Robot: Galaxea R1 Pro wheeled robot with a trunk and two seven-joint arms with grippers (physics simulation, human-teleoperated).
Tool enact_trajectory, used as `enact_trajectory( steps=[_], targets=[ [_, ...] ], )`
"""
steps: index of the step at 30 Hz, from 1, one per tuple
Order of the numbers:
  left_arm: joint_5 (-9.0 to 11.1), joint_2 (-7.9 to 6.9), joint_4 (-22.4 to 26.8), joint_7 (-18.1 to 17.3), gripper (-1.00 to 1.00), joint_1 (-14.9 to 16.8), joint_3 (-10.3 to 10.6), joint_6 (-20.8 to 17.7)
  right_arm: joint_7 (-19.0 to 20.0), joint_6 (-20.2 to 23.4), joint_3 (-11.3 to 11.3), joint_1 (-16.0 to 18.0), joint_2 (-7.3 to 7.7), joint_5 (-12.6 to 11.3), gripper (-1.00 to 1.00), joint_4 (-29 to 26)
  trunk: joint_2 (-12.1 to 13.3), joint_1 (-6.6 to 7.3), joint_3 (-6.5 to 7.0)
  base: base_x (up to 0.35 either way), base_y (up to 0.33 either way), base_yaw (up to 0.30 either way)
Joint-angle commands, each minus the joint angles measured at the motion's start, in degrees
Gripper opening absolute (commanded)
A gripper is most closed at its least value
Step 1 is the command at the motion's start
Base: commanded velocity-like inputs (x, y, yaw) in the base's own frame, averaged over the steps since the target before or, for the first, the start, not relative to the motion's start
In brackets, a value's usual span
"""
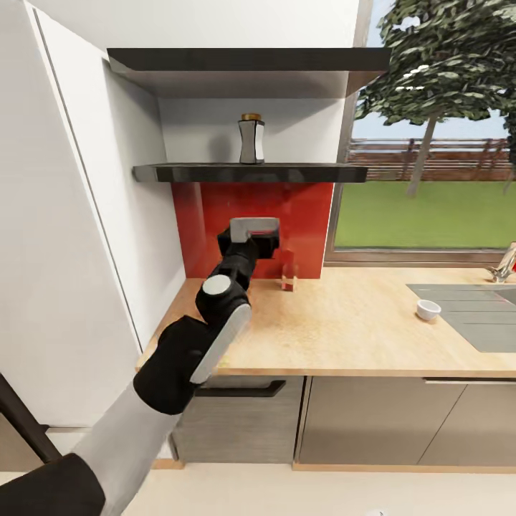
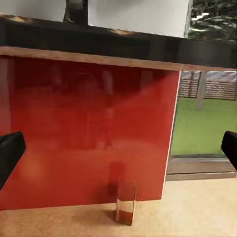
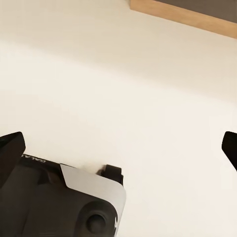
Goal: Set up a coffee station on the kitchen countertop: keep the coffee maker on the countertop, move the bottle of coffee from the kitchen shelf to the counter next to the coffee maker, place a paper coffee filter on top of the coffee maker, put the saucer next to the coffee maker with the coffee cup on the saucer, and place the electric kettle next to the coffee maker.
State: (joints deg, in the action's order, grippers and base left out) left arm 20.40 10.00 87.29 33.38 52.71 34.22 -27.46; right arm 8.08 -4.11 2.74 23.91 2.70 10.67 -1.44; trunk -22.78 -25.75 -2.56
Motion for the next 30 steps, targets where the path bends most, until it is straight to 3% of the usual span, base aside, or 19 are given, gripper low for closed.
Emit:
enact_trajectory(
  steps=[1,3,7,10,17,18,21,26,30],
  targets=[
    [3.19,0.0,-0.8,3.32,1.0,5.24,0.12,-1.8,0.1,-0.2,0.24,0.07,0.02,0.22,1.0,0.04,-0.14,-0.03,-0.15,0.0,0.0,0.0],
    [5.99,0.0,-2.48,5.29,1.0,10.79,0.14,-3.04,0.1,-0.2,0.24,0.05,0.02,0.21,1.0,0.04,-0.14,-0.03,-0.15,0.0,0.0,0.0],
    [9.27,0.0,-6.39,6.63,1.0,18.16,0.09,-3.69,0.1,-0.2,0.24,0.02,0.02,0.23,1.0,0.04,-0.14,-0.03,-0.15,0.0,0.0,0.0],
    [12.77,0.0,-14.4,7.62,1.0,26.39,0.05,-3.87,0.1,-0.23,0.24,-0.06,0.02,0.21,1.0,0.04,-0.14,-0.03,-0.15,0.0,0.0,0.0],
    [23.87,0.0,-37.67,7.67,1.0,44.29,0.02,-3.28,0.1,-0.26,0.24,-0.09,0.02,0.19,1.0,0.04,-0.14,-0.03,-0.15,0.0,0.0,0.0],
    [25.87,0.0,-46.38,7.43,1.0,49.95,0.05,-3.03,0.1,-0.23,0.24,-0.09,0.02,0.21,1.0,0.04,-0.14,-0.03,-0.15,0.0,0.0,0.0],
    [26.01,0.0,-55.52,7.17,1.0,55.73,0.18,-3.14,0.35,-0.12,0.24,-0.48,0.08,0.23,1.0,0.04,-0.14,-0.03,-0.15,0.0,0.0,0.0],
    [25.68,0.0,-57.58,6.5,1.0,55.97,0.38,-4.21,0.55,-0.03,0.04,-0.85,-0.92,-0.24,1.0,-0.04,-0.14,-0.03,-0.15,0.0,0.0,0.0],
    [24.19,0.0,-57.08,6.31,1.0,55.64,3.23,-6.02,0.68,-0.04,0.11,-0.88,-1.63,-0.14,1.0,-0.02,-0.14,-0.03,-0.15,0.0,0.0,0.0]
  ],
)
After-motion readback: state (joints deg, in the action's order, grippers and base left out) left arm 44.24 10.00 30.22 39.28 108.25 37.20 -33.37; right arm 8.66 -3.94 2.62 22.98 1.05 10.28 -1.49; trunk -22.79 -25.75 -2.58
